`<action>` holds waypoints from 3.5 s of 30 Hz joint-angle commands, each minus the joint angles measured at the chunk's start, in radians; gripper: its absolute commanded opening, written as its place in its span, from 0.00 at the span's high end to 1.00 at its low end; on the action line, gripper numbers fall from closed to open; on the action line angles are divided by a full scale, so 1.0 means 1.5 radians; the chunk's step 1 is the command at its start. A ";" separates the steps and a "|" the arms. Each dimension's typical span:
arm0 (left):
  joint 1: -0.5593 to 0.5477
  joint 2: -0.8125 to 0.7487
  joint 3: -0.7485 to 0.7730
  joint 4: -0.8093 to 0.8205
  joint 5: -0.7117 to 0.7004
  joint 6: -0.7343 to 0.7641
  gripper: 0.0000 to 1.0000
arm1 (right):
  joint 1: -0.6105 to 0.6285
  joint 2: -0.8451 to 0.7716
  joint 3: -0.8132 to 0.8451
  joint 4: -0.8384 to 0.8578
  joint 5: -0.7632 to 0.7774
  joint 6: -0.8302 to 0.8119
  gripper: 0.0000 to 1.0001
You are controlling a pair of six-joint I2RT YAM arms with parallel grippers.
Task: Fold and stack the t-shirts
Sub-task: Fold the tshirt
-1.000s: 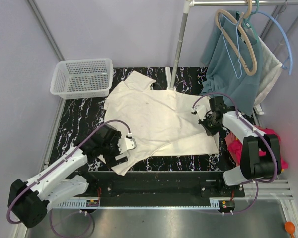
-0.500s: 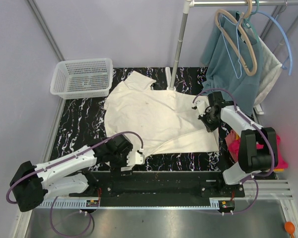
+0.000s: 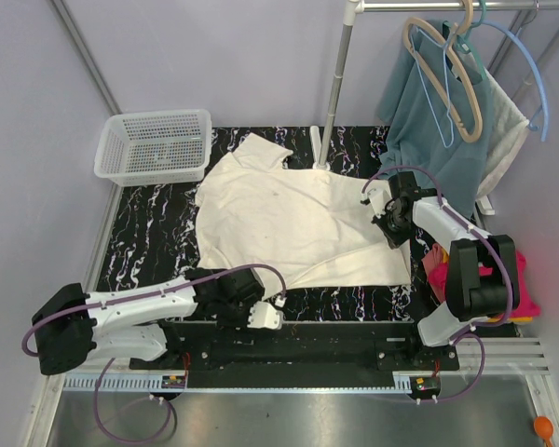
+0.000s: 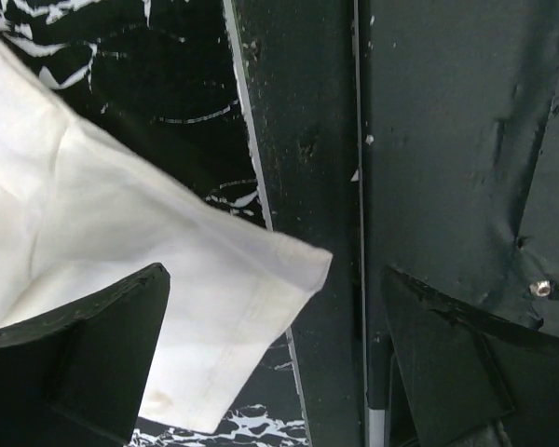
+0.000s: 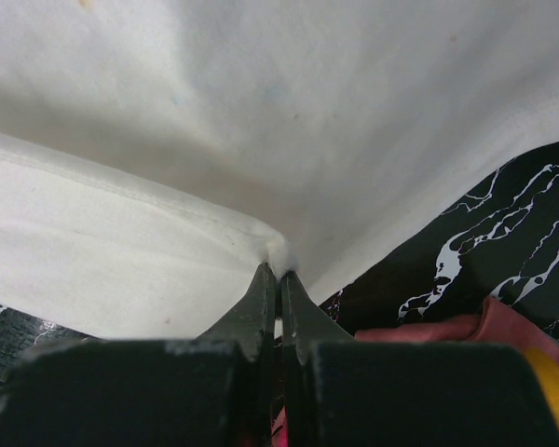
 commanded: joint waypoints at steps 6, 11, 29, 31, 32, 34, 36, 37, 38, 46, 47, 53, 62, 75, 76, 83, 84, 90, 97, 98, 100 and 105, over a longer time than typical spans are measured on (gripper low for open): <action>-0.013 0.035 -0.013 0.112 -0.028 -0.015 0.01 | 0.002 -0.014 0.018 0.003 0.008 0.006 1.00; -0.012 0.045 -0.026 0.136 -0.041 -0.019 0.17 | 0.003 -0.023 0.008 0.001 0.010 0.003 1.00; -0.013 -0.047 0.030 0.014 -0.159 -0.031 0.98 | 0.003 -0.087 -0.012 -0.030 -0.010 0.014 1.00; -0.014 -0.061 0.045 -0.012 -0.169 -0.031 1.00 | 0.003 -0.102 -0.017 -0.036 -0.016 0.017 1.00; -0.015 -0.066 0.059 -0.019 -0.183 -0.030 1.00 | 0.003 -0.106 -0.020 -0.037 -0.019 0.017 1.00; -0.015 -0.081 0.074 -0.031 -0.191 -0.029 1.00 | 0.003 -0.118 -0.026 -0.040 -0.018 0.018 1.00; -0.014 -0.087 0.080 -0.036 -0.200 -0.027 1.00 | 0.003 -0.131 -0.031 -0.041 -0.018 0.017 1.00; -0.014 -0.088 0.086 -0.038 -0.206 -0.026 1.00 | 0.004 -0.133 -0.033 -0.042 -0.018 0.017 1.00; -0.015 -0.087 0.090 -0.038 -0.226 -0.020 1.00 | 0.003 -0.137 -0.036 -0.045 -0.017 0.017 1.00; -0.015 -0.076 0.150 -0.005 -0.325 0.049 1.00 | 0.003 -0.155 -0.044 -0.052 -0.015 0.018 1.00; -0.015 -0.074 0.156 0.001 -0.341 0.075 1.00 | 0.003 -0.156 -0.046 -0.052 -0.015 0.018 1.00; -0.002 -0.049 0.206 0.063 -0.416 0.173 1.00 | 0.004 -0.165 -0.042 -0.051 -0.004 0.019 1.00; 0.066 -0.028 0.190 0.215 -0.443 0.324 1.00 | 0.002 -0.160 -0.034 -0.041 0.024 0.016 1.00; 0.171 0.059 0.177 0.298 -0.408 0.431 1.00 | 0.003 -0.153 0.028 -0.044 0.074 0.002 1.00; 0.174 0.064 0.179 0.299 -0.403 0.432 1.00 | 0.004 -0.152 0.033 -0.045 0.075 0.002 1.00; 0.188 0.106 0.197 0.292 -0.392 0.438 1.00 | 0.003 -0.114 0.043 -0.029 0.074 0.000 1.00; 0.188 0.110 0.198 0.292 -0.388 0.440 1.00 | 0.004 -0.110 0.045 -0.026 0.072 0.000 1.00; 0.200 0.157 0.224 0.294 -0.378 0.446 1.00 | 0.002 -0.082 0.058 -0.012 0.079 -0.001 1.00; 0.227 0.230 0.266 0.324 -0.369 0.457 1.00 | 0.003 -0.068 0.046 0.016 0.111 -0.008 1.00; 0.230 0.245 0.273 0.326 -0.369 0.458 1.00 | 0.004 -0.067 0.045 0.018 0.115 -0.008 0.99; 0.236 0.260 0.281 0.338 -0.369 0.463 1.00 | 0.003 -0.065 0.044 0.022 0.121 -0.008 0.91; 0.243 0.306 0.291 0.390 -0.373 0.480 0.93 | 0.004 -0.060 0.042 0.028 0.118 0.002 0.69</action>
